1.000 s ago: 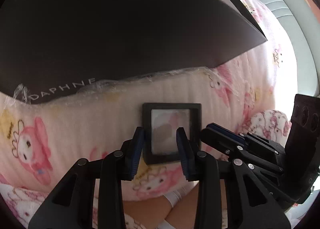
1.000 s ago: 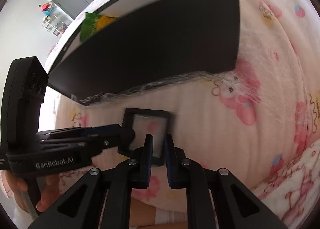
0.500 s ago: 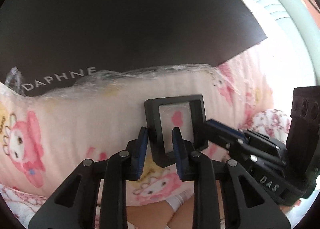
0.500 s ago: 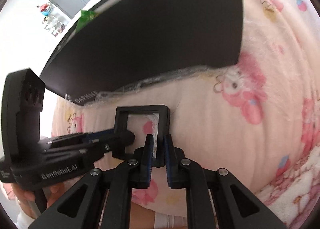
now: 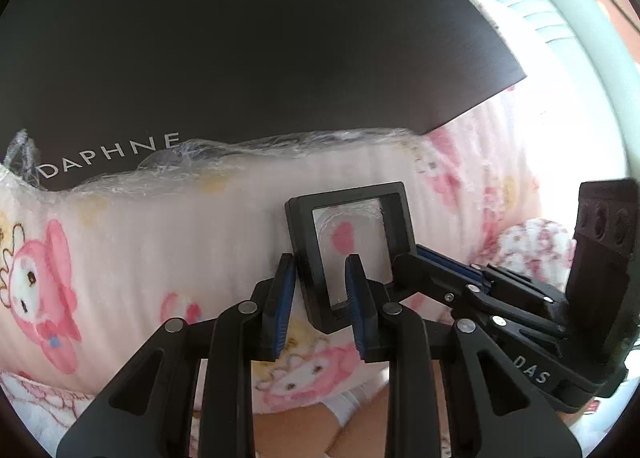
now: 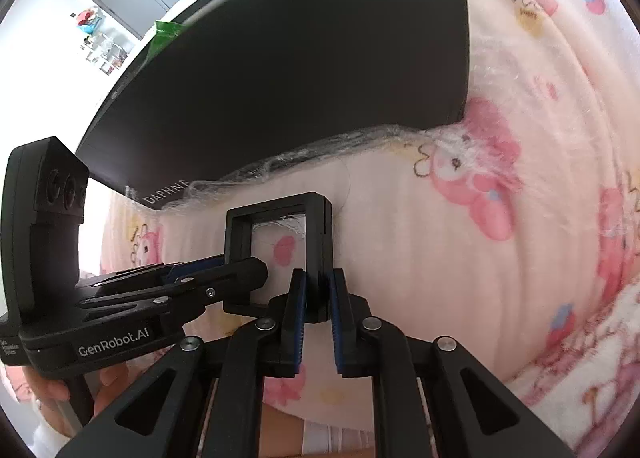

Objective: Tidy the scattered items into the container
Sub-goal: 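Carry the black frame with both grippers over the box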

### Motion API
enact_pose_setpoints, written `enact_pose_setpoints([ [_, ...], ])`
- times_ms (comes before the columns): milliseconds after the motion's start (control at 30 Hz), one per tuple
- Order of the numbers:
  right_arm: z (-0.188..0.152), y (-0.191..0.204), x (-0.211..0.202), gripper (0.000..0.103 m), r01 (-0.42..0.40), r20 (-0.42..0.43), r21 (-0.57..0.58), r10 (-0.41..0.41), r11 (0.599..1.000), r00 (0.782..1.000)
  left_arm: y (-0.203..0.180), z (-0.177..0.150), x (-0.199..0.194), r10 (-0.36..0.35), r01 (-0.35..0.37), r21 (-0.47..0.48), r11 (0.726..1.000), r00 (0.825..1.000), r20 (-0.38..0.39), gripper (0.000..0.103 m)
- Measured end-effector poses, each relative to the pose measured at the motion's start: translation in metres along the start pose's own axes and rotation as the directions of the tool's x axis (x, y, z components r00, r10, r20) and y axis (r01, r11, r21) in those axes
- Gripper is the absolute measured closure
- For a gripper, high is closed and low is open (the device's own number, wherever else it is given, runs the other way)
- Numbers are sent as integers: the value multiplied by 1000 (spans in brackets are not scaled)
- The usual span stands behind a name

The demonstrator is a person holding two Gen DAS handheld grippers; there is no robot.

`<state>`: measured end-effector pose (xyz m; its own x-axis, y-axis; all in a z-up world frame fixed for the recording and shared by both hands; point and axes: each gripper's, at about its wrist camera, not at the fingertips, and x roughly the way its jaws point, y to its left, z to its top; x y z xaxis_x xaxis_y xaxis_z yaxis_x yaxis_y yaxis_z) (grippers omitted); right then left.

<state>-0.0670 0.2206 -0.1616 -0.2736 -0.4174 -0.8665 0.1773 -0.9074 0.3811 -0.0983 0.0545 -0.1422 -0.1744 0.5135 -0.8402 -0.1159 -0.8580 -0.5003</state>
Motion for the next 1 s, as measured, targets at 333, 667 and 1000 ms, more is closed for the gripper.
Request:
enact_pose_setpoints([
  [333, 19, 18, -98, 94, -86, 186, -50, 94, 995, 978, -47, 31, -112, -95, 83, 71, 994, 977, 192, 79],
  [667, 109, 54, -66, 94, -117, 197, -97, 135, 988, 971, -38, 96, -111, 25, -19, -28, 999, 974, 226, 79],
  [1000, 144, 89, 25, 92, -119, -43, -155, 114, 981, 993, 22, 122, -74, 239, -237, -73, 969, 971, 22, 79],
])
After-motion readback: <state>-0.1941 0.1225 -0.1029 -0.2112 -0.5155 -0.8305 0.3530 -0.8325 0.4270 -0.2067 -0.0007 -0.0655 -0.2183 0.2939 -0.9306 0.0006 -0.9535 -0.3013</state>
